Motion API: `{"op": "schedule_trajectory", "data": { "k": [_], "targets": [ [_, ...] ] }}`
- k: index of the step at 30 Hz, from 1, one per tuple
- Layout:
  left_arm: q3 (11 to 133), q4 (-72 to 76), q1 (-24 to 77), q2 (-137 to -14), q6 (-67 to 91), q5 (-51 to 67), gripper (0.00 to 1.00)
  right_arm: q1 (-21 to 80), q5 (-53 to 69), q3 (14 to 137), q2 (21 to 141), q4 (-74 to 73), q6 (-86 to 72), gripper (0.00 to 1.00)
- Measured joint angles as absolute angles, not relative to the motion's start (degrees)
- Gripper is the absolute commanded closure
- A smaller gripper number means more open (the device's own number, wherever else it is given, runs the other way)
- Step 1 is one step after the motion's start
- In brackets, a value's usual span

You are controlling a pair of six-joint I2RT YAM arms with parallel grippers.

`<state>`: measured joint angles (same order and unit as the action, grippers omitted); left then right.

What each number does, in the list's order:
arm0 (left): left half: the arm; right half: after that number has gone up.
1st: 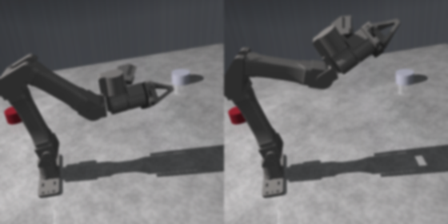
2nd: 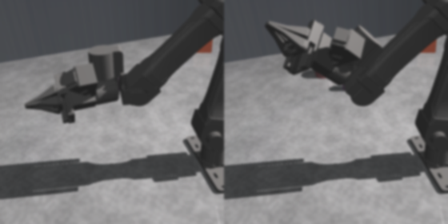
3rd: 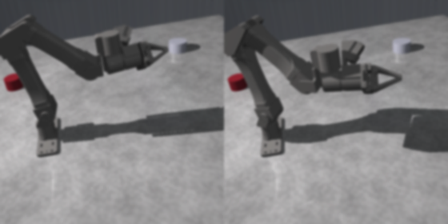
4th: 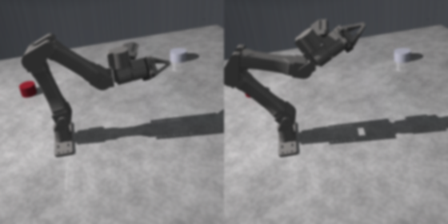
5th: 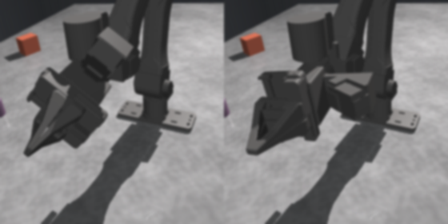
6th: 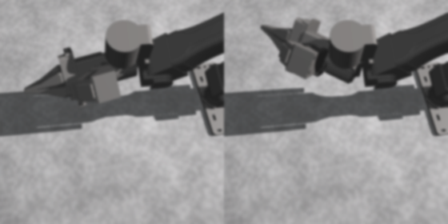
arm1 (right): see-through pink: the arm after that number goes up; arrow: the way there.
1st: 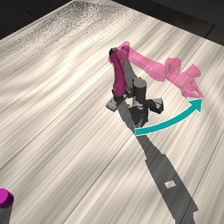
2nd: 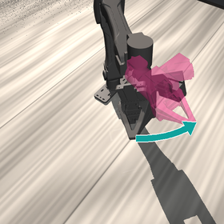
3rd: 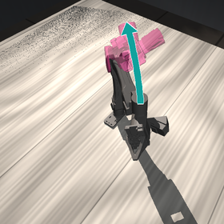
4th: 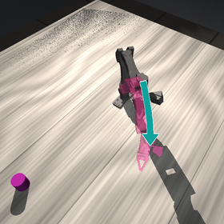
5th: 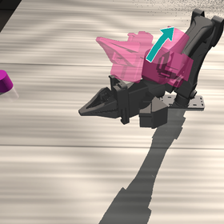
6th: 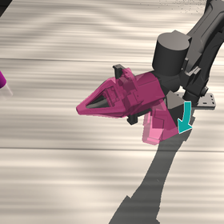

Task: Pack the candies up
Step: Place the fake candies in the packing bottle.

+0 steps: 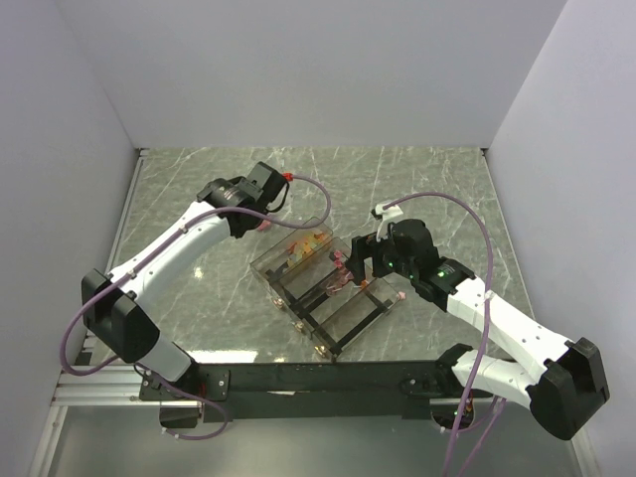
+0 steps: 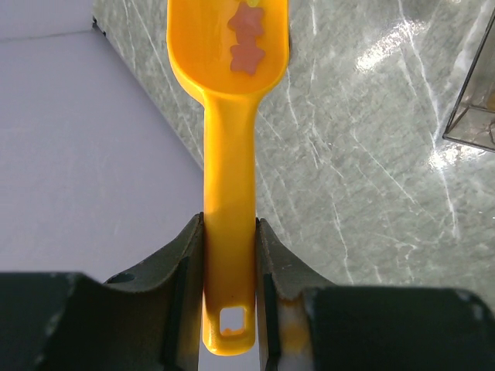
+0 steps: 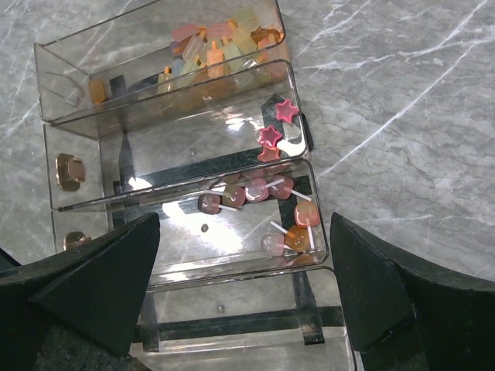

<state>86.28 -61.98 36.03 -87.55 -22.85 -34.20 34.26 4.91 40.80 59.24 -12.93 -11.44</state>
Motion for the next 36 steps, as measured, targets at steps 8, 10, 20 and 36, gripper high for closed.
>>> {"op": "schedule_trajectory", "data": {
  "k": [8,10,20,36],
  "targets": [
    [86.30,-62.02,36.71,-89.65,-24.60,-37.67,0.99,34.28,4.25,40.80,59.24,-12.93,-11.25,0.04],
    [86.30,-62.00,36.93,-90.15,-24.86,-38.50,0.99,34.33,4.08,40.80,59.24,-12.95,-11.20,0.04],
    [86.39,-61.98,38.76,-90.63,-27.27,-42.63,0.99,34.65,3.86,40.80,59.24,-13.06,-10.98,0.04],
    [86.39,-61.52,39.35,-90.54,-27.44,-45.10,0.99,34.76,3.84,40.80,59.51,-12.88,-10.35,0.08]
  ]
}}
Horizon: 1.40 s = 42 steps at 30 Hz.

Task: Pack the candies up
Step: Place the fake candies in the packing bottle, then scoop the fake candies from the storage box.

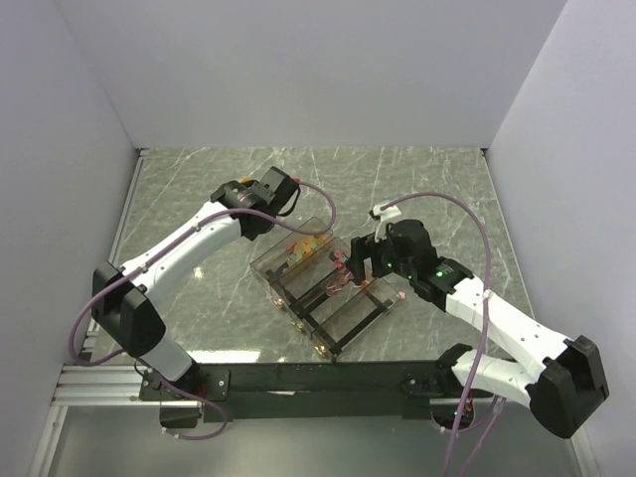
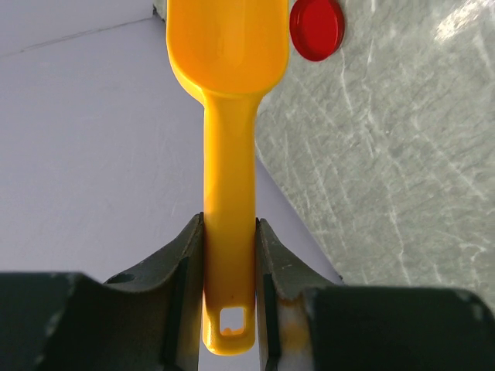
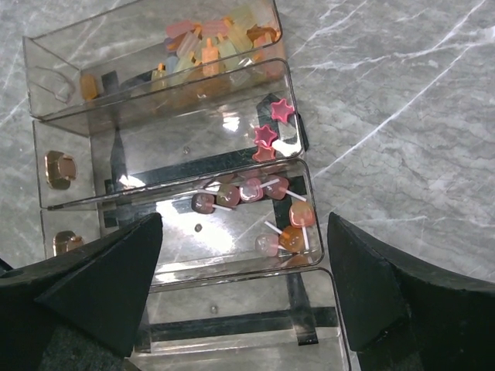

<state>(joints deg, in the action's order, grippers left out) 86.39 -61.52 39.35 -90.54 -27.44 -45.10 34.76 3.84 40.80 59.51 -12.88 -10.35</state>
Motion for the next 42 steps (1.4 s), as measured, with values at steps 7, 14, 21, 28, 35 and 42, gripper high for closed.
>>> {"op": "schedule_trajectory", "data": {
  "k": [7,14,21,28,35,42],
  "targets": [
    [84.60,-56.31,39.11,-83.07,-21.37,-36.29,0.99,34.89,4.08,44.91,65.87,-14.06,-9.30,0.15],
    [70.15,-45.82,38.87,-62.24,-14.96,-18.39,0.99,34.83,6.55,51.70,70.46,-15.14,-9.54,0.16],
    [55.64,-36.60,37.65,-58.46,-9.04,-1.37,0.99,33.87,12.49,61.08,71.99,-16.03,-10.04,0.13],
    [46.09,-28.62,33.93,-58.35,-4.71,13.34,0.99,30.79,18.57,65.34,76.90,-16.97,-10.61,0.14],
    [42.02,-21.39,33.17,-55.86,-3.70,22.48,0.99,29.93,25.10,66.52,84.47,-20.21,-12.29,0.15],
    [40.42,-18.79,32.69,-55.22,-3.75,25.87,0.99,26.63,34.11,66.50,85.56,-20.51,-14.37,0.30]
  ]
}}
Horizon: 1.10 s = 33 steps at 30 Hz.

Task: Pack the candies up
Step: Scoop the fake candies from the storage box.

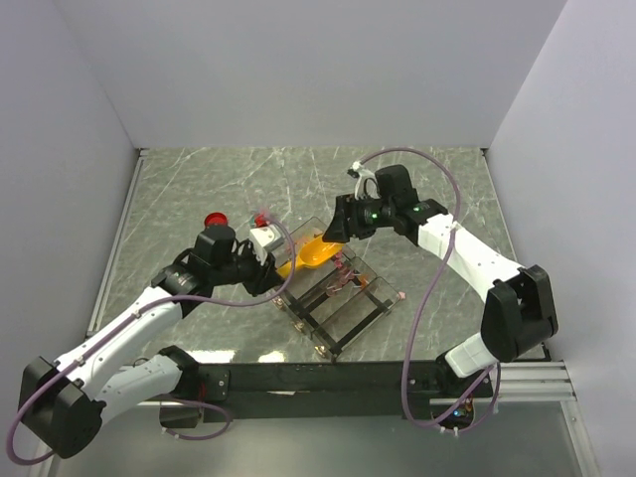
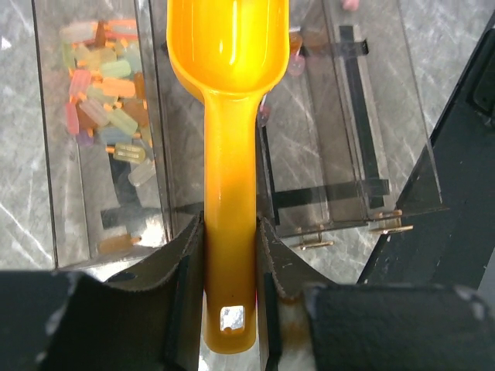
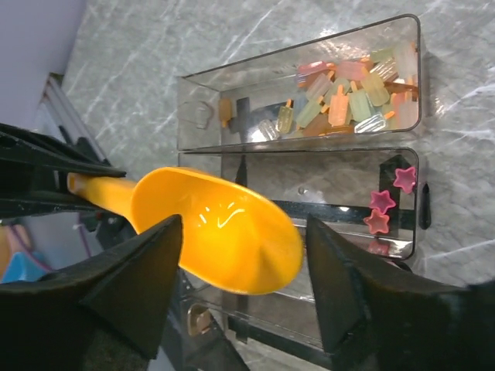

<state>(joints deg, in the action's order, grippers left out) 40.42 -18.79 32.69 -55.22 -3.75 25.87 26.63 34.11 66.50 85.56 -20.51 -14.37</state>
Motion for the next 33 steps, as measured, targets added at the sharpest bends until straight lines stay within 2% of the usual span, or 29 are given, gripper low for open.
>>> {"op": "schedule_trajectory", "data": {
  "k": [4,6,9,10,12,14,16,19,20,22,23,26,33],
  "targets": [
    [39.64,-16.97,32.64,-54.22,-3.79,27.42,0.99,25.19,38.61,65.73,86.06,-19.57,-15.79,0.48],
    [39.53,-16.75,32.64,-53.76,-3.79,28.12,0.99,24.80,40.10,65.21,86.43,-19.11,-16.25,0.52],
    [39.40,-16.16,32.62,-53.15,-3.79,29.23,0.99,24.38,42.00,64.03,86.80,-18.61,-16.84,0.65],
    [39.33,-15.90,32.62,-53.06,-3.79,29.50,0.99,24.23,42.61,63.59,86.80,-18.44,-17.06,0.72],
    [39.05,-15.90,32.62,-53.04,-3.90,29.82,0.95,23.73,44.27,62.89,86.80,-18.13,-17.69,0.79],
    [38.44,-15.79,32.53,-53.04,-4.67,30.02,0.85,23.18,46.35,62.54,86.80,-17.74,-19.05,0.92],
    [37.60,-15.62,32.53,-52.95,-5.50,30.06,0.79,22.92,48.69,62.37,86.76,-17.37,-20.71,1.00],
    [36.53,-14.79,32.53,-52.40,-6.33,30.20,0.62,22.83,49.41,61.36,86.61,-16.16,-21.87,1.00],
    [36.27,-14.52,32.53,-52.03,-6.37,30.17,0.49,22.79,49.74,60.80,86.59,-15.53,-22.28,1.00],
    [35.77,-13.50,32.53,-51.18,-6.61,30.30,0.39,22.63,49.78,59.59,86.56,-14.11,-22.74,1.00],
    [35.55,-12.67,32.53,-50.65,-6.66,30.37,0.30,22.55,49.89,58.78,86.56,-13.08,-23.29,1.00],
    [34.83,-10.46,32.53,-49.19,-7.07,30.39,0.25,22.31,50.54,56.60,86.56,-10.68,-25.67,1.00],
    [32.67,-7.86,32.53,-47.72,-9.41,30.39,0.25,21.98,52.75,54.39,86.56,-4.91,-31.22,1.00]
  ]
}}
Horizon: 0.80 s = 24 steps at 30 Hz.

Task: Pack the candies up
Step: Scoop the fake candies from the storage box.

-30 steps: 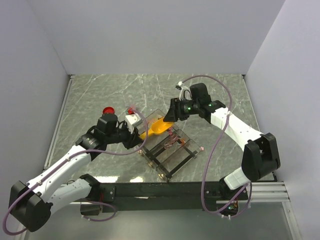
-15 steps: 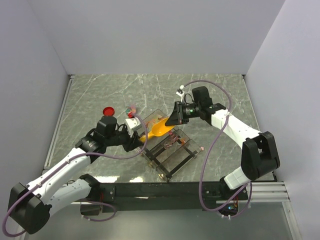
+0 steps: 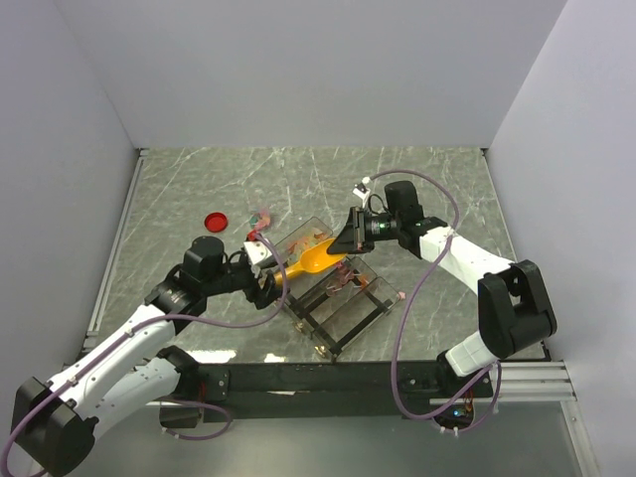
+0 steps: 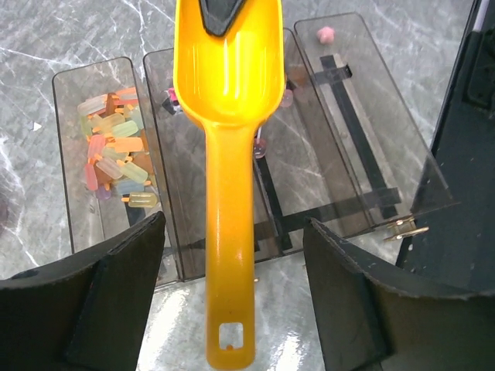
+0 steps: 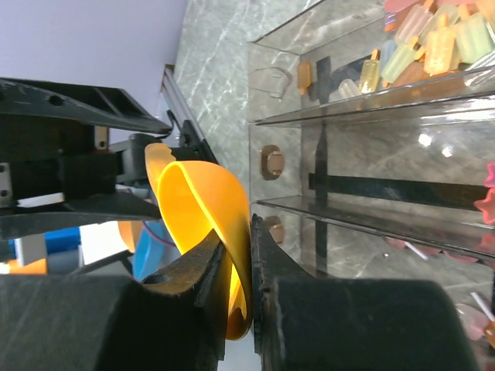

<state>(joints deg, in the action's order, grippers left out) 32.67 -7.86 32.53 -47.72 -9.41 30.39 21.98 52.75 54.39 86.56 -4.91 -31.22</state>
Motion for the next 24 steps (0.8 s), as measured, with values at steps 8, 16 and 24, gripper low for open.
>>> {"op": "schedule_trajectory", "data": {
  "k": [8,16,24],
  "targets": [
    [32.14,-7.55,32.53,-47.77,-11.35,30.55,0.39,21.87,54.41,53.84,86.56,-2.52,-34.00,1.00],
    [32.14,-7.46,32.53,-47.92,-11.46,30.59,0.47,21.85,55.40,52.47,86.56,0.21,-36.01,1.00],
    [32.14,-6.68,32.53,-48.66,-10.55,30.59,0.54,21.85,55.59,52.36,86.56,0.91,-36.62,1.00]
  ]
}}
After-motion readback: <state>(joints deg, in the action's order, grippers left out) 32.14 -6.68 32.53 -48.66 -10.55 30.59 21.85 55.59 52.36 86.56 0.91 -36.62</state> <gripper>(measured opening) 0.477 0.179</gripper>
